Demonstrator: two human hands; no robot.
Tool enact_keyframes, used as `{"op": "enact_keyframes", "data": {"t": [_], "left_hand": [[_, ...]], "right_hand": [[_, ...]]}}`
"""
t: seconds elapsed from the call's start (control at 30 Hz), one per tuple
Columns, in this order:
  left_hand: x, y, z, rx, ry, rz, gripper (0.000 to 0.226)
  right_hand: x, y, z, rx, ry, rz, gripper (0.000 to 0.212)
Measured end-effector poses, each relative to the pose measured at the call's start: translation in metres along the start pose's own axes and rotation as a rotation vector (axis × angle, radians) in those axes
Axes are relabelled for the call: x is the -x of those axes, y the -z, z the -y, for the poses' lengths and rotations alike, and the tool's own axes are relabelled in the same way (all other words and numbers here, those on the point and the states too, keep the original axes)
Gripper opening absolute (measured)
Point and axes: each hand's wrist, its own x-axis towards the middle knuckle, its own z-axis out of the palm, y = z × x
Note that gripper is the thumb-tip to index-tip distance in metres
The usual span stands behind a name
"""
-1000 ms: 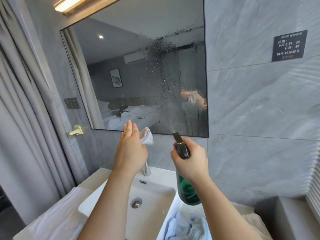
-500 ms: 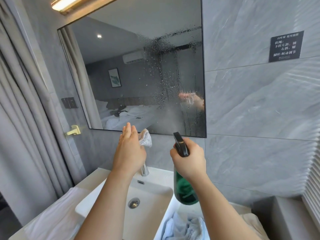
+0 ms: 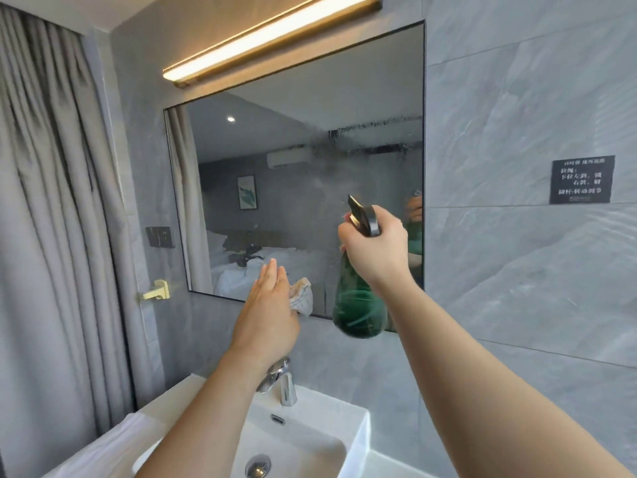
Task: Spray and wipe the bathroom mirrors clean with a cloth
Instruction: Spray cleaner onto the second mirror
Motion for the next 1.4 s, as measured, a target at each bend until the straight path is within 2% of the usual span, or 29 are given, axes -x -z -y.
{"op": "enact_keyframes", "data": {"t": [0.23,0.37,0.53,0.67,0.77,0.93,1.13,1.23,1.4], "left_hand": [[-0.032,0.031,-0.002,-0.173,-0.126,0.006,0.076],[-0.045,0.053,0.000,-0.258,-0.177,-0.019,0.079],[-0.052,0.075,0.003,-0.358,-0.218,-0.056,0.080],[-0.053,0.084,0.003,-0.406,-0.234,-0.051,0.081],[-0.054,0.087,0.003,-0.419,-0.241,-0.042,0.081],[-0.057,0.091,-0.003,-0.436,-0.275,-0.040,0.079],[-0.063,0.096,-0.010,-0.428,-0.319,-0.064,0.078],[-0.066,0.098,-0.010,-0.419,-0.328,-0.070,0.079],[-0.070,0.098,-0.015,-0.412,-0.349,-0.084,0.080]], "right_hand": [[-0.073,-0.013,0.064,0.168,0.125,0.039,0.017],[-0.099,-0.022,0.091,0.043,0.106,0.051,0.022],[-0.111,-0.027,0.103,0.096,0.138,0.059,0.012],[-0.117,-0.022,0.104,0.056,0.144,-0.049,0.020],[-0.120,-0.014,0.102,0.026,0.098,-0.057,0.023],[-0.114,0.000,0.103,0.138,0.161,-0.067,0.013],[-0.117,0.014,0.106,0.066,0.142,-0.149,0.021],[-0.115,0.021,0.108,0.143,0.146,-0.157,0.018],[-0.116,0.037,0.111,0.166,0.134,-0.324,0.021]]}}
